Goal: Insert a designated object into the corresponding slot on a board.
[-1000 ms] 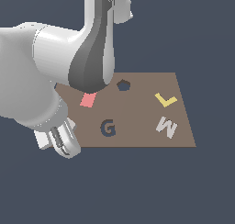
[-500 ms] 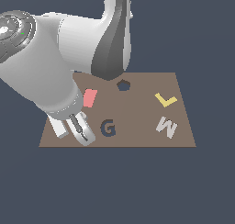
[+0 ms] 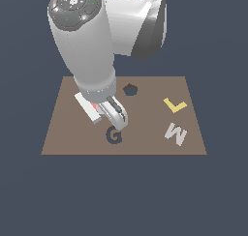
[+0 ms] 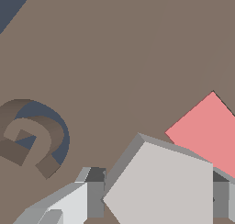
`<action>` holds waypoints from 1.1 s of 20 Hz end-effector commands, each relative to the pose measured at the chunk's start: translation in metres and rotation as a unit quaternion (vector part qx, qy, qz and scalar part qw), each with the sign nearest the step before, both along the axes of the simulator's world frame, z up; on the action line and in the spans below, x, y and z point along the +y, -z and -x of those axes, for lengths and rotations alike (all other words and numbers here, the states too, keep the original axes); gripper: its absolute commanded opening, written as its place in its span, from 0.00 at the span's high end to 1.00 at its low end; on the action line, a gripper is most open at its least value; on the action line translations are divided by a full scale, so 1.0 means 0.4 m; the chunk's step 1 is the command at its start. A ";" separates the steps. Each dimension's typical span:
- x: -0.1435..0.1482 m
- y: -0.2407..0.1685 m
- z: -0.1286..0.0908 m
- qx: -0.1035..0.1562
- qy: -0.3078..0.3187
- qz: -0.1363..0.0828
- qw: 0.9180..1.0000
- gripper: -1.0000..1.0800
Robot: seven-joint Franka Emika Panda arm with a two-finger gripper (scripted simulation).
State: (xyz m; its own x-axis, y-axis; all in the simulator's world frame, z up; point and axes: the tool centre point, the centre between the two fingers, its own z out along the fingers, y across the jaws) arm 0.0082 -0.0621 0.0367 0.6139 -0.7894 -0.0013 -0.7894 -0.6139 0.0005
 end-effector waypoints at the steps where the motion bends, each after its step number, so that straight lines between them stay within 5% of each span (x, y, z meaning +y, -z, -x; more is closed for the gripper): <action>1: 0.042 -0.002 0.041 0.000 -0.009 0.000 1.000 1.00; 12: 0.179 -0.008 0.180 -0.001 -0.038 0.000 0.999 1.00; 22: 0.223 -0.009 0.226 -0.001 -0.047 0.000 0.999 1.00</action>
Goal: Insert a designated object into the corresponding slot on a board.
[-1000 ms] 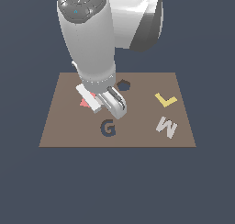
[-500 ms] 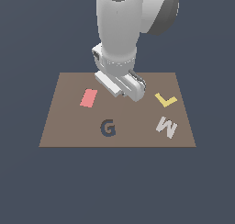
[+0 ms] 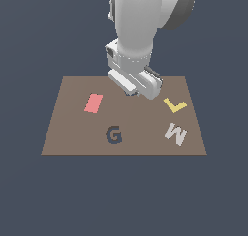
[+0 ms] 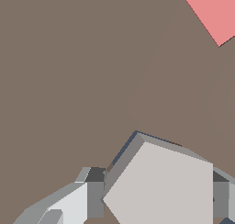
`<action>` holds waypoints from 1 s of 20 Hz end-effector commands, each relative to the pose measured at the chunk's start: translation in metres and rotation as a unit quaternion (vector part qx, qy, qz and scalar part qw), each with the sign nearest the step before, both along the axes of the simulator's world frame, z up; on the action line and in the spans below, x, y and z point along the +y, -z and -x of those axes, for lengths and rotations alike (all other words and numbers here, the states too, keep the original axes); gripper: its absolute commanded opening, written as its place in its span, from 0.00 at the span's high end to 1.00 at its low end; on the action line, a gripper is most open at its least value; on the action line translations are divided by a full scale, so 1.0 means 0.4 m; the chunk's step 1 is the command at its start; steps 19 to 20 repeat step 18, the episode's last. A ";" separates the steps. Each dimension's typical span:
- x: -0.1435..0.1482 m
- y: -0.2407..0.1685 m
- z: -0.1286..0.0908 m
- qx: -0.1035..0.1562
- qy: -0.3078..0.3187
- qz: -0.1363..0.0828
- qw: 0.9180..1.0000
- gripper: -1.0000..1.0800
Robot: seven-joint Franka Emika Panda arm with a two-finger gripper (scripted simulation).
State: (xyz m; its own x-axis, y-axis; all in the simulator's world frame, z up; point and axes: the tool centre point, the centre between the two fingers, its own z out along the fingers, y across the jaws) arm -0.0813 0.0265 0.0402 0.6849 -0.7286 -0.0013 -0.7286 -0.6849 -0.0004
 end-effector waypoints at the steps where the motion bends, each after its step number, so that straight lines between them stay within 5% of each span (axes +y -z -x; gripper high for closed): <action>1: 0.000 0.000 0.000 0.000 0.000 0.000 1.000 1.00; 8: 0.002 0.025 0.002 0.000 0.000 0.000 1.000 1.00; 9: 0.002 0.025 0.002 0.000 0.000 0.000 1.000 0.04; 20: 0.002 0.025 0.002 0.000 0.000 0.000 1.000 0.04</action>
